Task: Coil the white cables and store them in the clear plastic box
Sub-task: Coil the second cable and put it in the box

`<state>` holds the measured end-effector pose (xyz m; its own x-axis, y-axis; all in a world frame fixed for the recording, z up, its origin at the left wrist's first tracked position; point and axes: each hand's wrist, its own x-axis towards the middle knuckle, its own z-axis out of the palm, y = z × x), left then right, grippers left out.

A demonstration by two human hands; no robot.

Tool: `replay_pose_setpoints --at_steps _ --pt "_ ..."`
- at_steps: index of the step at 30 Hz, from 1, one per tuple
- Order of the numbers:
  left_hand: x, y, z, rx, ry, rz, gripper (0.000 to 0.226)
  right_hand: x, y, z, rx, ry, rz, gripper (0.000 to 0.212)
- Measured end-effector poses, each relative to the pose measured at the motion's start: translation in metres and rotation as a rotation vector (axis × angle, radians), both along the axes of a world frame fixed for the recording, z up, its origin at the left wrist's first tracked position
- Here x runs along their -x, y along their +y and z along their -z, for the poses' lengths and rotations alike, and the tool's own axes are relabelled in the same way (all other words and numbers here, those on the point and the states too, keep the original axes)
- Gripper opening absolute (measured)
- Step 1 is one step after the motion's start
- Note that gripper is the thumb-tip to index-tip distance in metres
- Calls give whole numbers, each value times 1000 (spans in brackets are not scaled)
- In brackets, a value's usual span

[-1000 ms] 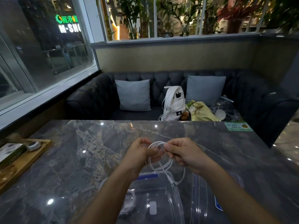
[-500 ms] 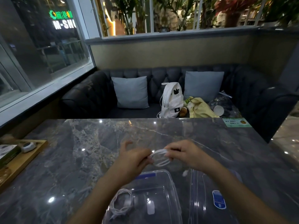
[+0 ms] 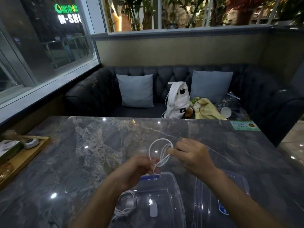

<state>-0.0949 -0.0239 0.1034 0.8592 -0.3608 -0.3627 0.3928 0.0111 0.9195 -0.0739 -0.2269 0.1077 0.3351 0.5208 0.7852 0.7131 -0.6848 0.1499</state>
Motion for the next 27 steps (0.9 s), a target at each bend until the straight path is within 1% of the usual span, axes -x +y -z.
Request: replay_pose_setpoints --at_steps 1,2,3,5,7,8,10,12,13,14,17,19,21,23,25,27 --pt "0 0 1 48 61 -18 31 1 -1 0 -9 0 -12 23" --pt "-1 -1 3 45 98 -26 40 2 -1 0 -8 0 -30 22" --pt "-3 -1 4 -14 95 -14 45 3 0 1 2 2 -49 19" --pt "-3 -6 7 -108 33 47 41 5 4 3 7 6 -83 13" --pt "-3 -11 8 -99 23 47 27 6 8 3 -22 12 -110 11" --pt "-3 -12 9 -78 29 34 24 6 9 3 -39 7 -121 9" --pt "-2 -13 9 9 56 11 26 5 9 3 -58 -1 -136 6" --pt "-1 -13 11 181 116 -42 28 6 8 5 -59 14 -128 10" --pt "0 -15 11 225 123 -82 26 6 7 6 -62 26 -113 14" --pt "2 -17 11 211 102 -133 26 6 6 7 -71 34 -93 15" --pt "4 -23 14 11 -79 -273 26 7 7 11 -149 112 -34 19" --pt "5 -28 13 -143 -228 -374 22 11 13 12 -245 260 -20 27" --pt "7 -31 11 -299 -399 -432 20 19 22 12 -363 456 -21 37" --pt "8 -32 11 -399 -530 -466 19 25 31 13 -480 598 -22 37" --pt "10 -33 11 -460 -605 -480 19 27 38 12 -572 645 39 34" --pt "11 -34 11 -519 -667 -486 16 27 45 8 -633 649 123 31"
